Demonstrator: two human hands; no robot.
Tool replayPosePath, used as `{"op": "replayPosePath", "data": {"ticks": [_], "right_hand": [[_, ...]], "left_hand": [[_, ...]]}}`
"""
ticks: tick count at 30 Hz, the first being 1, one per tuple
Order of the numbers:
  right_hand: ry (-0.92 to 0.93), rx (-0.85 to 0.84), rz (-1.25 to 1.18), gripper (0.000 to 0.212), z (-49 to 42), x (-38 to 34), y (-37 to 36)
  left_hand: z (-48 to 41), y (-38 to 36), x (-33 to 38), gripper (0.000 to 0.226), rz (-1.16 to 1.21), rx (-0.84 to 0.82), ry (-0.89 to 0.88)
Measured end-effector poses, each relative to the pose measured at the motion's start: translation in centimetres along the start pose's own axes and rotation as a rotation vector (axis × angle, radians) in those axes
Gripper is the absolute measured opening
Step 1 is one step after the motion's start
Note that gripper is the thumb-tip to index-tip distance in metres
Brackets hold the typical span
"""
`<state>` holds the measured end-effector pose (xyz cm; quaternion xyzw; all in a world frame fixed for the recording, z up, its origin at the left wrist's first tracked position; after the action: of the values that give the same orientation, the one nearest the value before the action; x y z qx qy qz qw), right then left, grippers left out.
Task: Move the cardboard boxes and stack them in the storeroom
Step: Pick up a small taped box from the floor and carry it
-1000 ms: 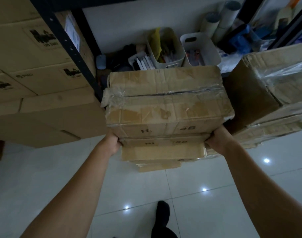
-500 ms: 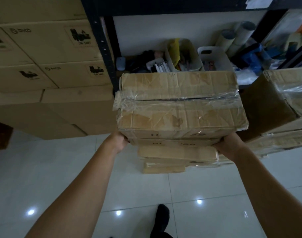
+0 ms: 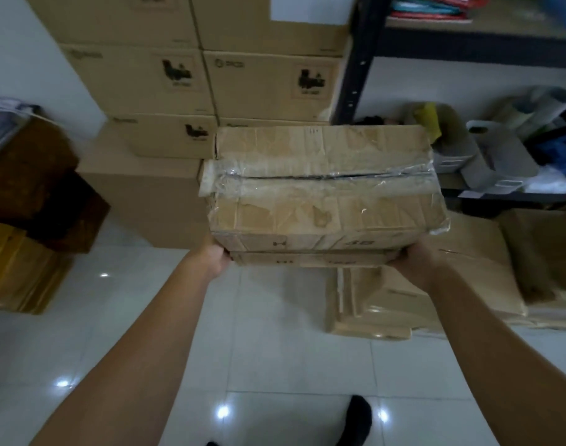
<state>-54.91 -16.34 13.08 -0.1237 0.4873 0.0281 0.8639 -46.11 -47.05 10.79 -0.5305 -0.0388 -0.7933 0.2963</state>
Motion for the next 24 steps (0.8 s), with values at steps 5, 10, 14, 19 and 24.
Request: {"op": "replayPosePath", "data": {"ticks": [5, 10, 14, 19, 24], "right_hand": [[-0.093, -0.020, 0.028, 0.036, -0.9, 4.5, -12.9], [-0.248, -0.171, 0.051, 0.018, -3.9, 8.6, -24.8], [-0.252, -0.283, 0.069, 0.094, -7.9, 11.9, -32.9], [-0.299, -0.299, 0.079, 0.066, -14.9, 17.6, -40.9], [-0.297, -0.265, 0.106, 0.095, -21.6, 23.8, -46.6]], "left_hand": [[0.4, 13.3, 4.6, 0.037, 0.004, 0.013, -0.044], [-1.0, 25.7, 6.4, 0.034, 0.018, 0.021, -0.073], [-3.2, 33.0, 7.2, 0.046, 0.015, 0.014, -0.139], [-10.3, 42.8, 4.9, 0.076, 0.106, 0.078, -0.007], [-16.8, 50.6, 1.5, 0.033, 0.271, -0.118, -0.146]]}}
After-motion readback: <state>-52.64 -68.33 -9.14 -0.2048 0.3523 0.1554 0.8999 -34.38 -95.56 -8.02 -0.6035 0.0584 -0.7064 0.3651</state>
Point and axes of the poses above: each hand's wrist, its own z-axis away from the middle knuckle, its own y-axis out of the back of the hand, x = y × z, the point moved 6 cm from there along -z, towards the middle knuckle, and after that the axes turned 4 degrees about -y, right-handed, at the moved point
